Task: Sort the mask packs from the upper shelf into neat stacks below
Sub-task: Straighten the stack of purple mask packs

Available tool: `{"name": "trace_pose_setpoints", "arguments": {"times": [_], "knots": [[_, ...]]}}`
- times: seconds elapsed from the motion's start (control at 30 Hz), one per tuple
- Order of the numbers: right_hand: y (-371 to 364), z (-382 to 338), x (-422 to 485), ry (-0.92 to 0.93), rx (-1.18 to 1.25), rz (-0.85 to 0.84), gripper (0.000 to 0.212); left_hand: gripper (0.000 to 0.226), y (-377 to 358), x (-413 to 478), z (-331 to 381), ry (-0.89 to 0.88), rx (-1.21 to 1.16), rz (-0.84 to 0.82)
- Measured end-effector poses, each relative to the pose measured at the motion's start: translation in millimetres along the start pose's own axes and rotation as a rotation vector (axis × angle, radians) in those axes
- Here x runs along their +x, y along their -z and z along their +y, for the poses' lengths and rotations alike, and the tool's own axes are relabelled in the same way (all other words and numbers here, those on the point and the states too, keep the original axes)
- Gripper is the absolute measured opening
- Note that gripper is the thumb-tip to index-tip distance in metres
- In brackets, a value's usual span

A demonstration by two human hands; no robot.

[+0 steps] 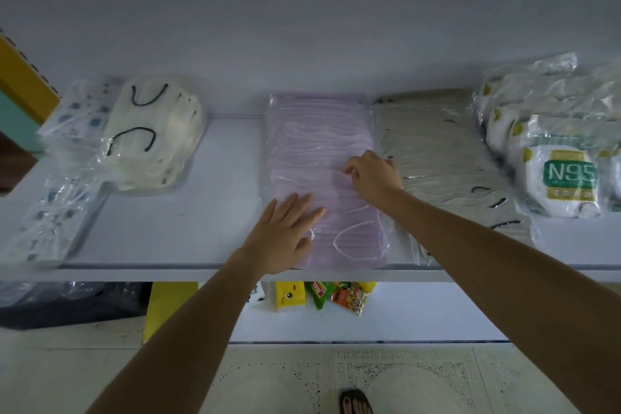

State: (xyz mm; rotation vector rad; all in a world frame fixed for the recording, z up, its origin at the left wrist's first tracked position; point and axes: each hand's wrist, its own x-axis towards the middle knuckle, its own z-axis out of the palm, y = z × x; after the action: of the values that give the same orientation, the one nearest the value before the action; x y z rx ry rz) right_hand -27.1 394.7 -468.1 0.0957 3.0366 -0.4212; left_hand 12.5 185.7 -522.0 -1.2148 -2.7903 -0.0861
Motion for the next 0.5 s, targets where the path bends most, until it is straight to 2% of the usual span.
{"name": "trace_pose_setpoints", "arguments": {"times": [0.13, 0.27, 0.37, 0.5], "knots": [[1.8, -4.6, 10.3, 0.061, -0.068, -0.001, 0.034, 0.051, -3.1, 0.3, -2.7, 0.013, 0.017, -0.011], [1.7, -5.8, -6.8, 0.126, -0.066, 0.097, 0.041, 0.05, -4.0, -3.4, 2.0, 0.074, -0.031, 0.011], [-6.1, -2.3, -23.9, 0.237, -0.132, -0.01, 0.039, 0.053, -3.0, -8.9, 2.3, 0.149, -0.046, 0.026], [-8.7, -2.2, -21.8, 0.153, -0.173, -0.105, 0.042, 0.054, -10.7, -17.9, 3.6, 0.137, -0.038, -0.035]]}}
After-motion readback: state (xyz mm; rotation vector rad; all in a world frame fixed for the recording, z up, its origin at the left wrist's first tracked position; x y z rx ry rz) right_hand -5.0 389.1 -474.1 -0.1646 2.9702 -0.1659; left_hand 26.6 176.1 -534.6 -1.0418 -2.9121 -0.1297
